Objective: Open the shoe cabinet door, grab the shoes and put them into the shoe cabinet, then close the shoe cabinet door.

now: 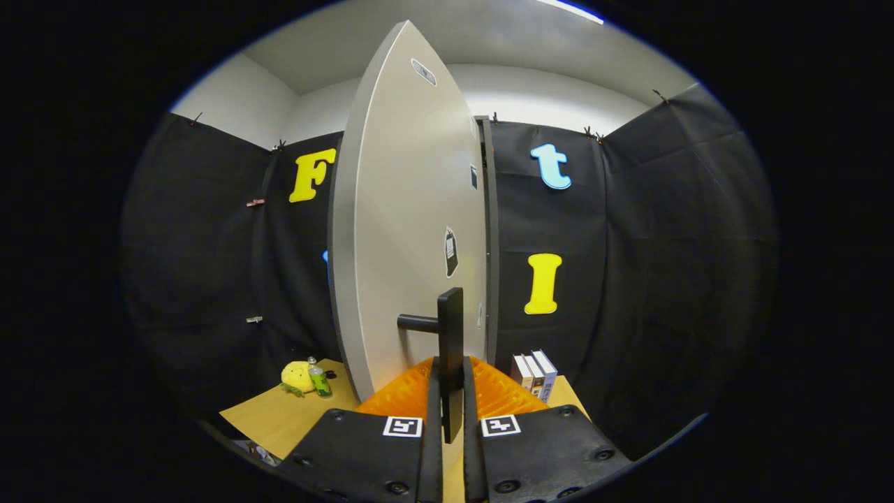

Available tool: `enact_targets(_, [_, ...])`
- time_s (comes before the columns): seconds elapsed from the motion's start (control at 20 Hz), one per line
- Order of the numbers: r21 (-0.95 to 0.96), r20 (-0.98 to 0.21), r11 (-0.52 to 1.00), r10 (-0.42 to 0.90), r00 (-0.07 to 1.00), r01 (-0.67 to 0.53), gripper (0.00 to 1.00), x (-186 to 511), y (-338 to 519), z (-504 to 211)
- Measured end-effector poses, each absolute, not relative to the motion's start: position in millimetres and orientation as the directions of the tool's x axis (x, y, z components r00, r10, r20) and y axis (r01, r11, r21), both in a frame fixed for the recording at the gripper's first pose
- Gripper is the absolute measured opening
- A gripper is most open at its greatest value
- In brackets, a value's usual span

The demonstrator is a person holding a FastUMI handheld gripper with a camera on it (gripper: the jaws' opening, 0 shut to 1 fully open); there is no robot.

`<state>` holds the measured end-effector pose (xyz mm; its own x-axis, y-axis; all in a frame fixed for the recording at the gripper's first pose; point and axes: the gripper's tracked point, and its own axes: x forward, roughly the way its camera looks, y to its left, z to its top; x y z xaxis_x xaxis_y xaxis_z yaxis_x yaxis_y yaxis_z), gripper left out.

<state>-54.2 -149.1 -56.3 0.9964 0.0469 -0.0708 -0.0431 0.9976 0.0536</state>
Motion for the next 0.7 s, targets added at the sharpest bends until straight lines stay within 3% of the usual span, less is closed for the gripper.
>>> enact_targets(0.7, [0.063, -0.039, 0.998, -0.026, 0.999, 0.029, 0.1, -73.8, -196.2, -50.0])
